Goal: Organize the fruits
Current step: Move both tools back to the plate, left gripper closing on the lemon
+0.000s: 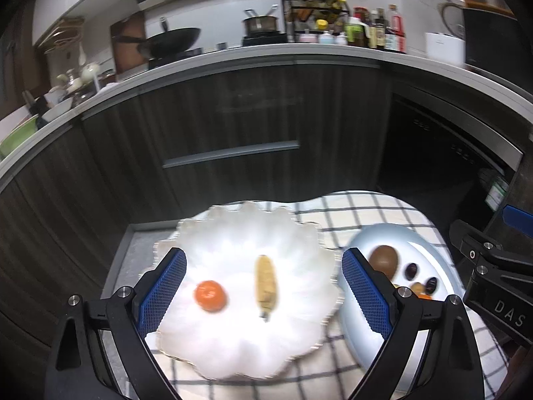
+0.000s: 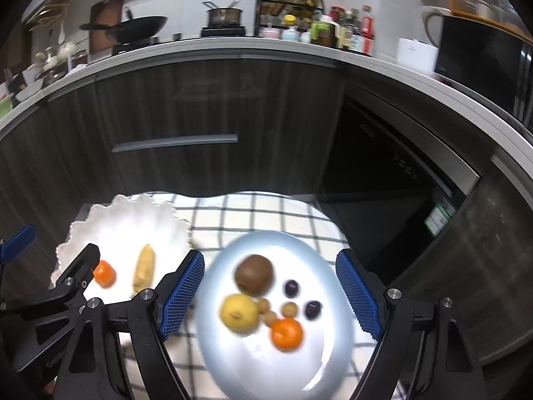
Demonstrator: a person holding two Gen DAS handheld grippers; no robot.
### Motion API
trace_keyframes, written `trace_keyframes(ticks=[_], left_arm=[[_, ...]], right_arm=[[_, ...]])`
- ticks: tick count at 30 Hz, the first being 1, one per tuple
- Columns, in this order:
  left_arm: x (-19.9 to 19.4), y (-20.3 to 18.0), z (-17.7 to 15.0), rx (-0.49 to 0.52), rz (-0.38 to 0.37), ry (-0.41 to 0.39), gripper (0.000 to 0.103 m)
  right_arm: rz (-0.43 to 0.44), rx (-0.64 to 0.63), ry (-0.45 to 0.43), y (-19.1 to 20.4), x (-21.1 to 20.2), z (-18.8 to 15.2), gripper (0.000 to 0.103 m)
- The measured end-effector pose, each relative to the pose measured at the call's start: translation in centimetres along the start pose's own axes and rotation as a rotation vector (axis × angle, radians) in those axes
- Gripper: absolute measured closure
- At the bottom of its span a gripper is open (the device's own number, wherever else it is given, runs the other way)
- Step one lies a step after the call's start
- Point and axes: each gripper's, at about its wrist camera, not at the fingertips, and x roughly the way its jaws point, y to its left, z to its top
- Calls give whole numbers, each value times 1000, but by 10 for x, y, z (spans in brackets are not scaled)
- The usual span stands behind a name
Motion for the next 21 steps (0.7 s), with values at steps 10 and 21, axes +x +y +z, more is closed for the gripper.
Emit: trace_keyframes(ticks=[10,21], left_arm=[[2,-61,-18,89,-63,25,7],[20,-98,-44,126,-120,64,8]], right_arm=[[-33,46,46,-54,3,-33,21],[-60,59,90,-84,21,-62,21]])
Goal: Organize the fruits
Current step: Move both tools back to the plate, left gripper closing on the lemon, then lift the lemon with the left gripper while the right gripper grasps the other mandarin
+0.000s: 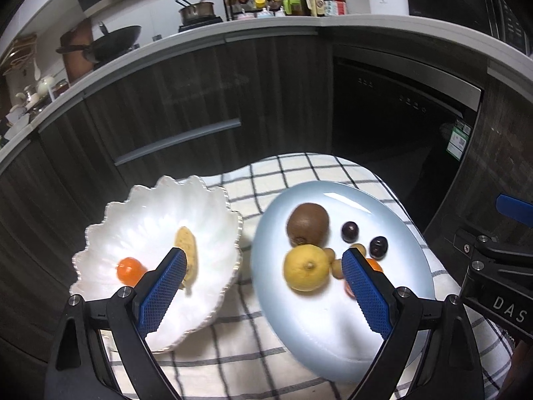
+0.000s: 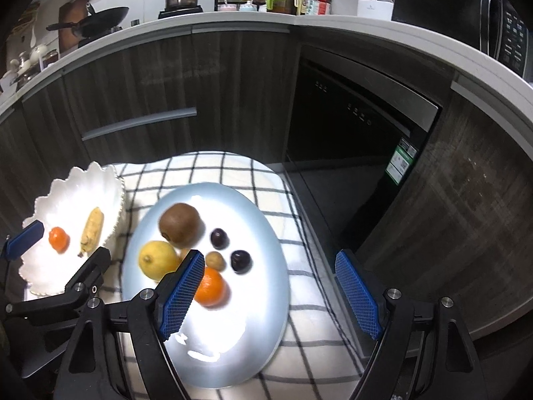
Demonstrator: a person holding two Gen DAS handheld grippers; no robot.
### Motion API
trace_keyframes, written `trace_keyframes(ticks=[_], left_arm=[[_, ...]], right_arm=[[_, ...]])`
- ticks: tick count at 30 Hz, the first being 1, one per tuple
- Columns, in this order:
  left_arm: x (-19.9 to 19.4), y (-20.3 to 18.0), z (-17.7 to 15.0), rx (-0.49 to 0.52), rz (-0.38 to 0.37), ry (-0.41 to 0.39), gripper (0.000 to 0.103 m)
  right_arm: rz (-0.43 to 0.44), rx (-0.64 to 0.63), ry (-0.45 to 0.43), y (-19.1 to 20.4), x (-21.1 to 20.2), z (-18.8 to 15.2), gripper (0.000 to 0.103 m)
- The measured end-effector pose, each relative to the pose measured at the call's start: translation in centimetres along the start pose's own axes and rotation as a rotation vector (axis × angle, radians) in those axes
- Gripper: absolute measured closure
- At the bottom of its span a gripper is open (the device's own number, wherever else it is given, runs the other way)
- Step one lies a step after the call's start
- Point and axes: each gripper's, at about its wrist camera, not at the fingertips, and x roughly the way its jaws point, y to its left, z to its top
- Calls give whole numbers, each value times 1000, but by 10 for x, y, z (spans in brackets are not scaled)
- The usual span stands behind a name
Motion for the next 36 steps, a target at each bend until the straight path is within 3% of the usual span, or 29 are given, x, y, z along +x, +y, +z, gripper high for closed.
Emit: trace_keyframes(ticks=[7,11,26,32,36], left_arm=[[34,-20,-7,15,-29,52,10],[56,-26,-11,27,-28,85,18],[106,-37,-19,42,-46,153,29],[119,-38,-23,42,-71,190,49],[118,-40,-25,49,-66,185,49]], right_arm=[[-14,7,26,-9,25,-8,21],[-8,8,50,-9,42,-11,21],[14,10,99,-2,82,-16,21],[14,5,112,1,90,-18,21],[16,1,110,3,89,-18,21]])
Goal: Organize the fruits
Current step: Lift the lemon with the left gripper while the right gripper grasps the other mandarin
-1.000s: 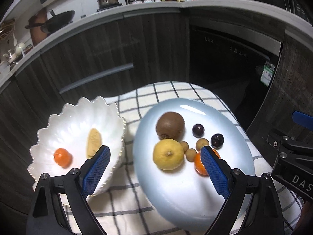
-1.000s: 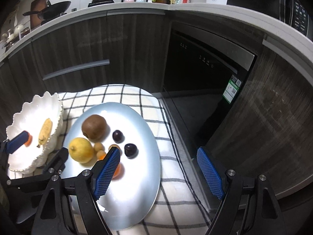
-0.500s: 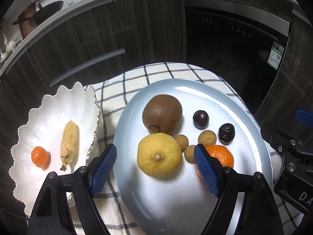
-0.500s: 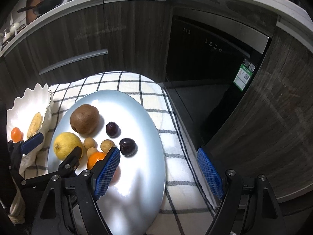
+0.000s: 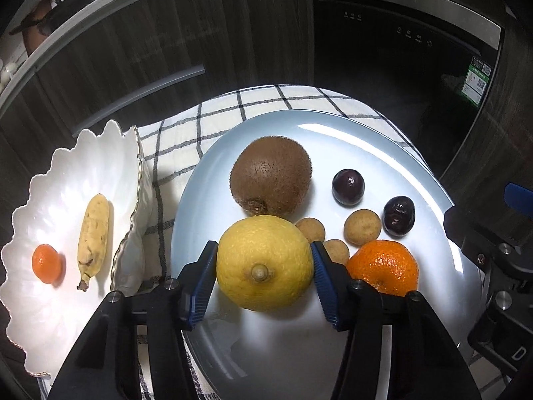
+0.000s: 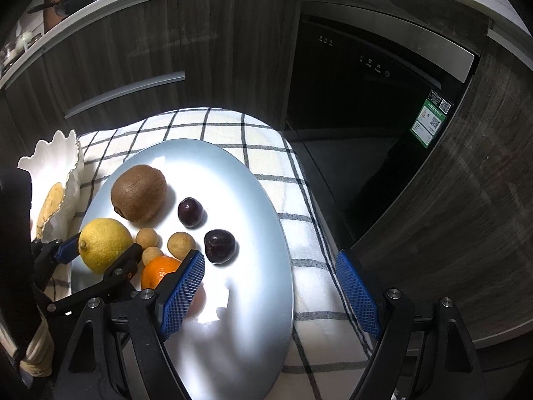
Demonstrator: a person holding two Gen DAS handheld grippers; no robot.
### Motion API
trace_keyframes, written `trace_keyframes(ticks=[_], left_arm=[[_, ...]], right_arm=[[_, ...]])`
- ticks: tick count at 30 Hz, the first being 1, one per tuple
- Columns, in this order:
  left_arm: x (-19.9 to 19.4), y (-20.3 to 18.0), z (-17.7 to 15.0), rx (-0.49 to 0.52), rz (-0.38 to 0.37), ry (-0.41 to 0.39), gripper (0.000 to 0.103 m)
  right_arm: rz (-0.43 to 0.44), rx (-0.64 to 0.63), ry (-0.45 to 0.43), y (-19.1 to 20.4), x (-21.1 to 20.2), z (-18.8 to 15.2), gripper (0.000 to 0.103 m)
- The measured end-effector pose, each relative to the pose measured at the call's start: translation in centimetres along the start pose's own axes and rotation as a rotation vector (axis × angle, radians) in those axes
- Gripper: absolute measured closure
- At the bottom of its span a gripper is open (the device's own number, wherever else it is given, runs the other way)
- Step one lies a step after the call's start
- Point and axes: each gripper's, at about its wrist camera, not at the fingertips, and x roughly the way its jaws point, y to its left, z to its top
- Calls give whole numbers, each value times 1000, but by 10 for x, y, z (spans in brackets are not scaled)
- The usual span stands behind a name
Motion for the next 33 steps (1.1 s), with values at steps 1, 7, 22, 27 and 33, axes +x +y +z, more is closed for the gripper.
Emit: trace_keyframes(ticks=[1,7,22,27,33], left_arm=[[0,0,0,-3,-1,1,49],[-12,7,-6,-23,8,0,49],[-57,27,-38,-94,63,-15,49],[-54,32,-45,-113,76,1,49],[-52,34,-44,-115,92,-8,49]], right_arm=[[0,-1,-2,0,-1,0,21],[13,0,-12,1,-8,0,21],[137,-72,49,31,-11,-5,22],[150,-97,87,45,2,-8,22],[173,-86,133,55,22,-8,31]])
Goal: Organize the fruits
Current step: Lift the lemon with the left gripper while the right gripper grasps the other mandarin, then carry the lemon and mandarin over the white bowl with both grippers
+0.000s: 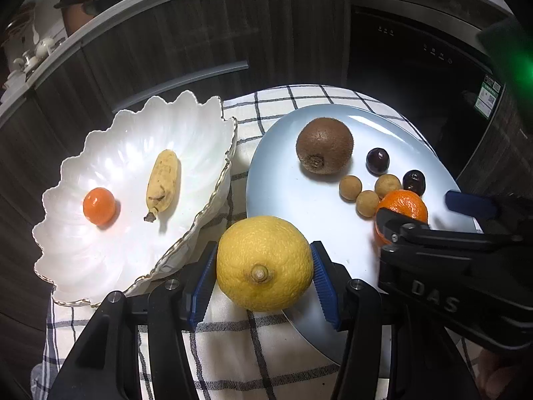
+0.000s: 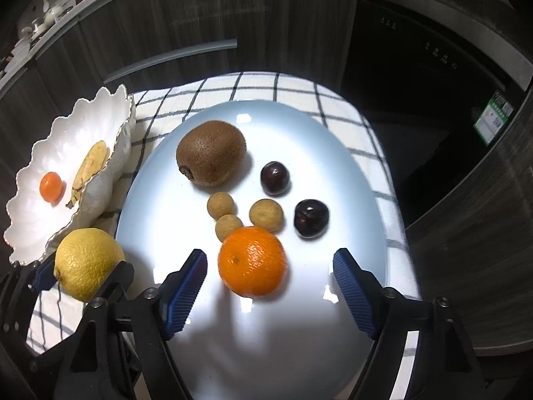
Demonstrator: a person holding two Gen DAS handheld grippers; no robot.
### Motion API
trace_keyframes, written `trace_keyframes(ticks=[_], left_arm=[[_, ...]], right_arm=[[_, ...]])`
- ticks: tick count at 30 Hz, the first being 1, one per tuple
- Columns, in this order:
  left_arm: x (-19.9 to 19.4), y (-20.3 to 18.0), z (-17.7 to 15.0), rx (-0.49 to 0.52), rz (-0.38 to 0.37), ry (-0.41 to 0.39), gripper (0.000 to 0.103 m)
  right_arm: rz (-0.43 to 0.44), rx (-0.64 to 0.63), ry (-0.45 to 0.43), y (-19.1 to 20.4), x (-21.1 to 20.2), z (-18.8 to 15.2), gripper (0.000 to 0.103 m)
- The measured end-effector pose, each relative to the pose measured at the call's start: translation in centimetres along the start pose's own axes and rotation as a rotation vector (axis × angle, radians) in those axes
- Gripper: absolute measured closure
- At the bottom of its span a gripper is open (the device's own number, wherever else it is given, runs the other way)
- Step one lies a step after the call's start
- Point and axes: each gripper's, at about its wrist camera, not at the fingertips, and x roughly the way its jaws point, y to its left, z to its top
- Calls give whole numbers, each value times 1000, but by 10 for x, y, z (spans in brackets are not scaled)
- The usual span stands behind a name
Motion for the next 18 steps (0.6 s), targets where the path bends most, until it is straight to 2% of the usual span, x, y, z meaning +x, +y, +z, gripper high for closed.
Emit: trace_keyframes(ticks=[4,5,18], left_arm=[[1,0,1,6,5,-4,49],[1,0,1,4,3,-5,49],[-12,-1,3,9,-12,-25,49]], right_arm=[[38,18,24,1,9,0,53],[43,18,24,2,10,1,55],[23,25,-26,-2,-16,-4,56]])
